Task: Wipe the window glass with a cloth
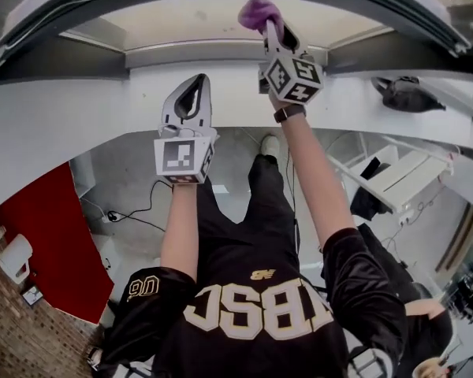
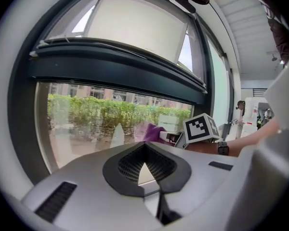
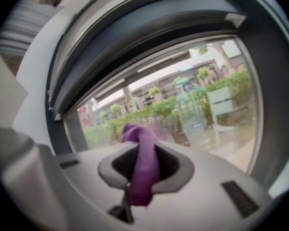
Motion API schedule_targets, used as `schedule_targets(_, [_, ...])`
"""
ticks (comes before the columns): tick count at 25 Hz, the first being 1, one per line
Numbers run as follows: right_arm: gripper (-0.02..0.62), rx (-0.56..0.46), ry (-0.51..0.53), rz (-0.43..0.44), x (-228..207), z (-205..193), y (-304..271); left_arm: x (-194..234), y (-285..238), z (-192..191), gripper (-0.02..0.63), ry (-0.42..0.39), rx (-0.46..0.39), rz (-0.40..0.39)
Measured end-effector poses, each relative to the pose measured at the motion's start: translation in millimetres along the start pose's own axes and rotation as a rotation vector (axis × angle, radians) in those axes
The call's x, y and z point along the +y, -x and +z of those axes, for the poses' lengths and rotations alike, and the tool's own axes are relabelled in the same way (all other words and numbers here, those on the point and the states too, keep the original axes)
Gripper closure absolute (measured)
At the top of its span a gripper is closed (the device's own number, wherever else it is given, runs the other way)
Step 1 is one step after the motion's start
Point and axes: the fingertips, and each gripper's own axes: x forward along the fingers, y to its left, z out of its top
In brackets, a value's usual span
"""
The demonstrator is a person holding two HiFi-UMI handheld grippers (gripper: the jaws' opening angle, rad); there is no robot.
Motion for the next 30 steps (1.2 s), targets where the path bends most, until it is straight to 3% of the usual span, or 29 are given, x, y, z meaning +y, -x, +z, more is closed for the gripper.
schedule_targets(3, [0.520,-0.057,-0.121,-0.185,-110,23,37,-70,-34,-13,0.588,-0.014,-0.001,-0.093])
schedule_targets(6, [0.520,-0.116,-0.156,-0.332,-180,50,69,-123,-52,-17,0.588,-0.024,-0.016,-0.161])
schedule_targets(10, [0.520,-0.181,-0.173,-0.415,-217,75,93,-154,-61,-9,0.588,-0.046,-0.027,-0.204])
schedule_targets(13, [0.520,-0.214,-0.196,-0.427,-215,80,98,-141,-60,-3,0.588,-0.030,-0.027,-0.185])
schedule_targets(16, [0.520,-0.197,-0.182,-0.358,-166,61,87,-94,-46,0,0.588,-0.021,-0.035,-0.112])
schedule_targets(19, [0.520,-0.124,-0.118,-0.207,-82,25,56,-27,-23,1,0.588,-0.018,-0.029,-0.020])
schedule_targets(27, [0.520,0.100,0.053,0.370,228,-74,-52,165,69,-2,0.588,0.001,-0.035,0.219])
schedule_targets(30, [0.520,0.180,0.043,0.458,306,-105,-80,210,104,-7,0.588,0.020,-0.025,0.273])
